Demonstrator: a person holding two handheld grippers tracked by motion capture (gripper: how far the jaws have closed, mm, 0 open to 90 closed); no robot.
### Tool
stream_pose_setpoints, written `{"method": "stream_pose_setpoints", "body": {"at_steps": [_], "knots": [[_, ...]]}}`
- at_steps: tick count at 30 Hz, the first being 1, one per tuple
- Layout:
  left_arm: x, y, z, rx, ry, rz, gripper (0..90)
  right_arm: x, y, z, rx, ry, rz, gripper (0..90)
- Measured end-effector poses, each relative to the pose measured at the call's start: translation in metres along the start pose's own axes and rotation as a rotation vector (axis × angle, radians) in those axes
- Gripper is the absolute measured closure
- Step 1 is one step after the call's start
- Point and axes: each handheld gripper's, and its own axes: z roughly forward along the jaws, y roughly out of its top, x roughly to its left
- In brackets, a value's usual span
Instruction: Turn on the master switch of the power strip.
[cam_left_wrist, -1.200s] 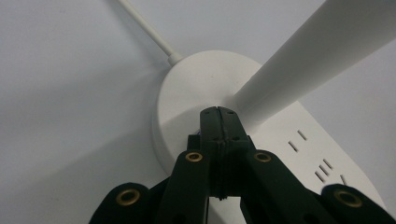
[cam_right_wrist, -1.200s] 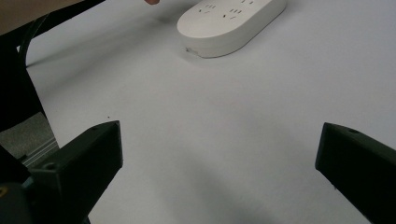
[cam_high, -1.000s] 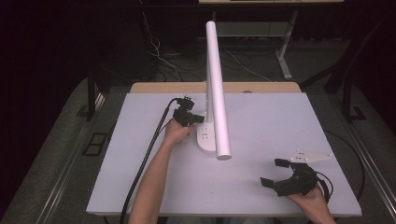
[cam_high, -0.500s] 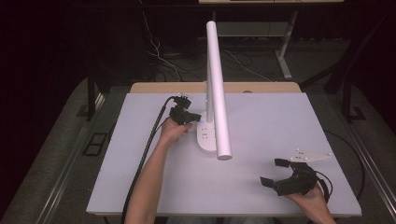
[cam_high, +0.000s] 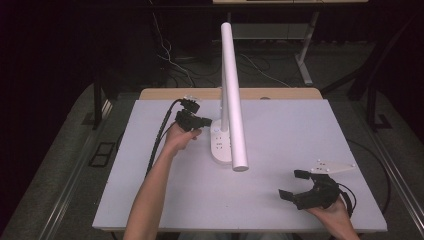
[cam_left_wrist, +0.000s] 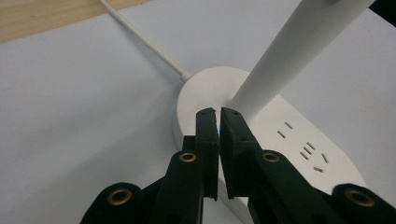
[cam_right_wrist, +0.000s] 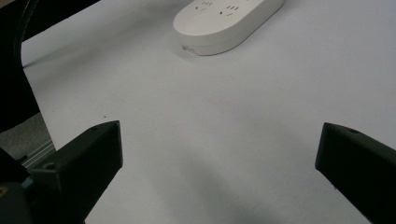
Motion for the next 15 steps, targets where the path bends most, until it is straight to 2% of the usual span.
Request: {"method": "stream_pose_setpoints", "body": {"at_steps": [1,2,4,8,9,11,12,15], "knots": [[-0.002,0.000,-0.002,-0.011,0.001,-0.013,85.6,0.000,0.000,0.000,0.000,0.000,0.001,0.1],[-0.001,0.000,-0.005,-0.013,-0.002,0.010,85.4,0.000,0.000,0.000,0.000,0.000,0.001,0.1],[-0.001,0.000,-0.011,-0.013,-0.003,0.021,83.9,0.000,0.000,0.000,-0.001,0.001,0.001,0.1],[0.000,-0.002,-0.021,-0.025,-0.007,0.036,79.2,0.000,0.000,0.000,0.000,0.001,0.001,0.1],[-0.001,-0.002,-0.023,-0.043,-0.008,0.023,77.4,0.000,0.000,0.000,0.000,0.002,0.001,0.1],[-0.001,-0.004,-0.029,-0.055,-0.014,0.009,71.7,0.000,0.000,0.000,0.000,0.001,0.000,0.1],[0.000,-0.005,-0.033,-0.049,-0.011,0.018,68.3,0.000,0.000,0.000,0.000,0.001,0.000,0.1],[0.000,-0.007,-0.041,-0.054,0.000,0.004,54.7,0.000,0.000,0.000,0.000,0.001,0.000,0.1]]}}
